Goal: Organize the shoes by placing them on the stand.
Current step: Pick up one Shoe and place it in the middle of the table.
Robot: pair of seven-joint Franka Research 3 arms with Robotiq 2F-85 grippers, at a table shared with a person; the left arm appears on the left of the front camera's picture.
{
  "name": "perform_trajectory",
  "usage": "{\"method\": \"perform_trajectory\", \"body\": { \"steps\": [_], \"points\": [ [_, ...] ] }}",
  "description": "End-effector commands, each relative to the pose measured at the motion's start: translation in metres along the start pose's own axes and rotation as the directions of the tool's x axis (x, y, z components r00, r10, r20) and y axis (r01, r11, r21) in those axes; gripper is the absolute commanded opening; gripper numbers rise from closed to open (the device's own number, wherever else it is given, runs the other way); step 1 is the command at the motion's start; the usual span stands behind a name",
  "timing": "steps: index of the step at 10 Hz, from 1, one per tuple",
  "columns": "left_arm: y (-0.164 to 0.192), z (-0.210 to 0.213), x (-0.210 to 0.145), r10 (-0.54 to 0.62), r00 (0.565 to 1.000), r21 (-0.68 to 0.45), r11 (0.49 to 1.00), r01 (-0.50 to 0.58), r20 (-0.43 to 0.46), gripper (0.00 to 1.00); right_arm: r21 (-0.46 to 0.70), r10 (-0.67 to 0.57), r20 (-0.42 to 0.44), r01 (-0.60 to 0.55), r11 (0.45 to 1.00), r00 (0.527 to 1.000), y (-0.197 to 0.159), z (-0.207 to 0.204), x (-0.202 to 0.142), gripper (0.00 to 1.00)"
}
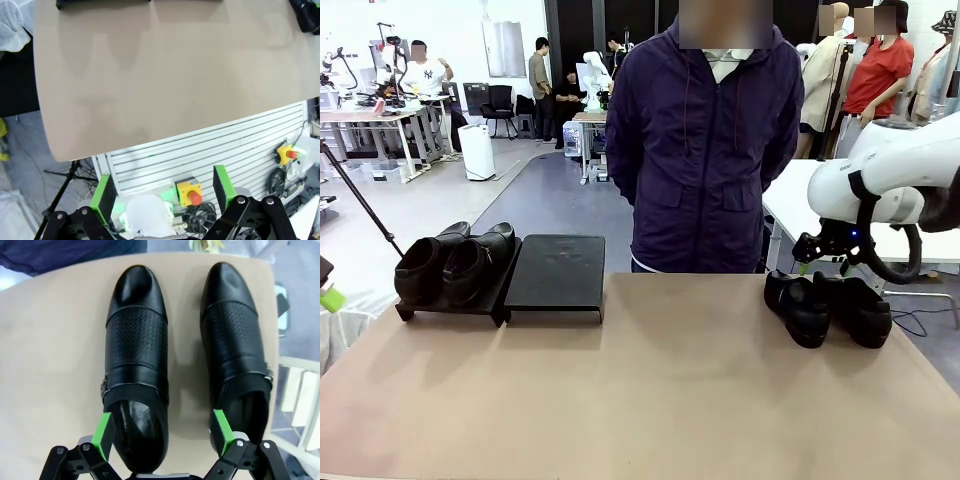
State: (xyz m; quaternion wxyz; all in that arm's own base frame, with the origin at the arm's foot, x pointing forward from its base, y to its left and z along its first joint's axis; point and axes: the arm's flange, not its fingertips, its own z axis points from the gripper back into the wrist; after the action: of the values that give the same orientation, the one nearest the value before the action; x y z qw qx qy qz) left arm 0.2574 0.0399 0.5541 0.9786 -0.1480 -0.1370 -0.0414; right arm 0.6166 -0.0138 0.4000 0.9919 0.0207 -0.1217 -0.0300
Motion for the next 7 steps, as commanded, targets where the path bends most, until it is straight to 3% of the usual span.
{"method": "perform_trajectory", "body": {
  "steps": [1, 7],
  "points": [
    [0.0, -0.001, 0.0, 0.015, 1.0, -0.003, 1.0, -0.015, 0.01, 1.0, 0.003, -0.023, -0.024, 0.023, 1.0, 0.999, 0.006, -0.004, 0.005, 1.0],
    [0.0, -0.001, 0.0, 0.015, 1.0, -0.003, 1.0, -0.015, 0.01, 1.0, -0.021, -0.008, -0.093, 0.006, 1.0, 0.996, 0.01, -0.03, 0.003, 1.0]
  ]
}}
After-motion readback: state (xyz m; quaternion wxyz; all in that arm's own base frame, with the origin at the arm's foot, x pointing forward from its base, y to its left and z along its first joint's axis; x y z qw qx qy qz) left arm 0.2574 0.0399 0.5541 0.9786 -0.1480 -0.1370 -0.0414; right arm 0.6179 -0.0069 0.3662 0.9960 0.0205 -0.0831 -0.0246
